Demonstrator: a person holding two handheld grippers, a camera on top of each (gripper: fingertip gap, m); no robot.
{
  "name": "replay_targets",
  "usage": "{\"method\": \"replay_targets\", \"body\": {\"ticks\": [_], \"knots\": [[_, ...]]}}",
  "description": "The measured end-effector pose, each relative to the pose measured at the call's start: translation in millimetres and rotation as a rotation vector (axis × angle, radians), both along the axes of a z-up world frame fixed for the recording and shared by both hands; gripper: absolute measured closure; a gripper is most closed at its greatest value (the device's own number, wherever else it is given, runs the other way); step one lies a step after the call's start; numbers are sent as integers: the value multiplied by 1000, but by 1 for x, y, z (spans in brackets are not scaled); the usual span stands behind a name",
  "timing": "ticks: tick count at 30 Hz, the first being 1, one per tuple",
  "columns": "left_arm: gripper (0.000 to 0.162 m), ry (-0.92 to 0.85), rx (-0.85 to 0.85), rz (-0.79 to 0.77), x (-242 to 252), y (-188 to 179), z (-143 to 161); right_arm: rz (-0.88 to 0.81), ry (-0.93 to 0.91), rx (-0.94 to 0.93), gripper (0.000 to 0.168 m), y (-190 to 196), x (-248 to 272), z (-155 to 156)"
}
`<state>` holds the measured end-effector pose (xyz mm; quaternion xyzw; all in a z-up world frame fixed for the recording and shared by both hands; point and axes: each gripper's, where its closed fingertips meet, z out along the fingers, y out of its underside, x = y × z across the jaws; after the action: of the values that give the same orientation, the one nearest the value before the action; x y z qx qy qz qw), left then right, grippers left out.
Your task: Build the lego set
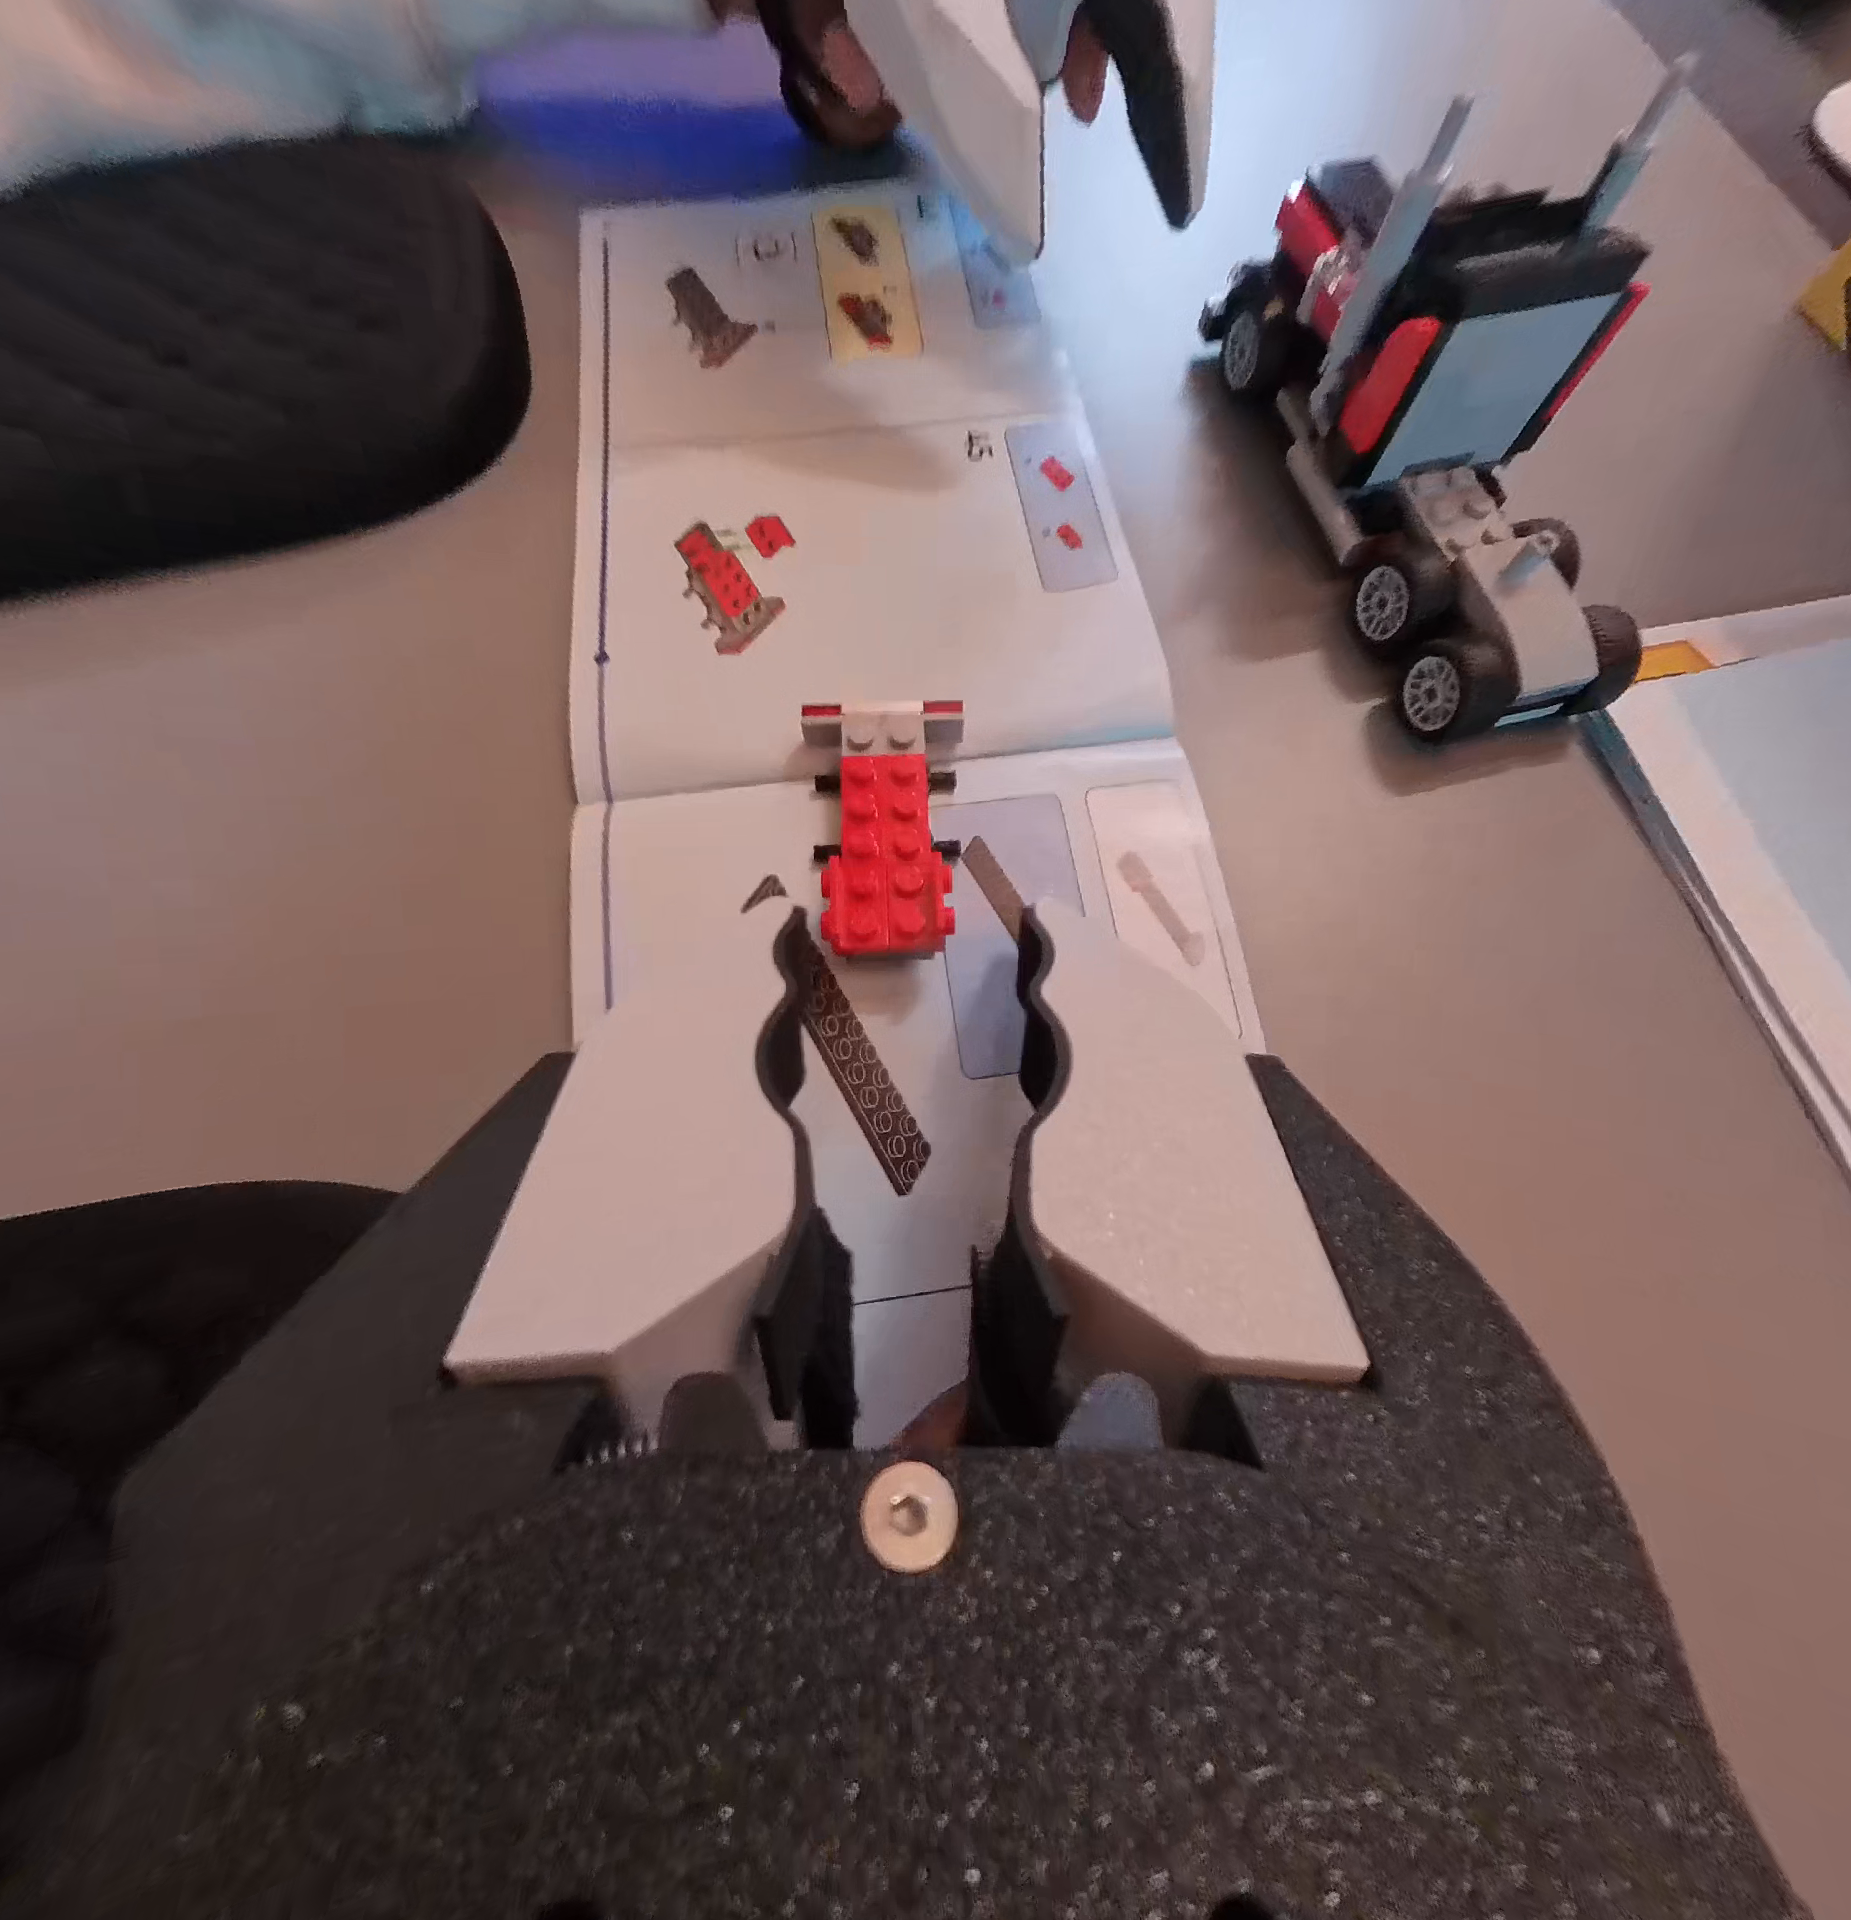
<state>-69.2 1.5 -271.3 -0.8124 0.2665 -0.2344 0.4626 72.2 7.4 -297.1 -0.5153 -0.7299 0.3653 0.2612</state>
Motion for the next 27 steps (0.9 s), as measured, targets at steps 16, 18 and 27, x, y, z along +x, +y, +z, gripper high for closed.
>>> {"method": "replay_targets", "body": {"ticks": [16,18,27], "knots": [[125,108,-66,-40,7,-3,-18,-210,69,26,144,60,39,24],[125,118,-71,-45,7,-3,-20,-237,39,35,144,66,44,18],[125,123,-80,-49,8,-3,-22,-557,-38,-9,144,115,61,-4]]}}
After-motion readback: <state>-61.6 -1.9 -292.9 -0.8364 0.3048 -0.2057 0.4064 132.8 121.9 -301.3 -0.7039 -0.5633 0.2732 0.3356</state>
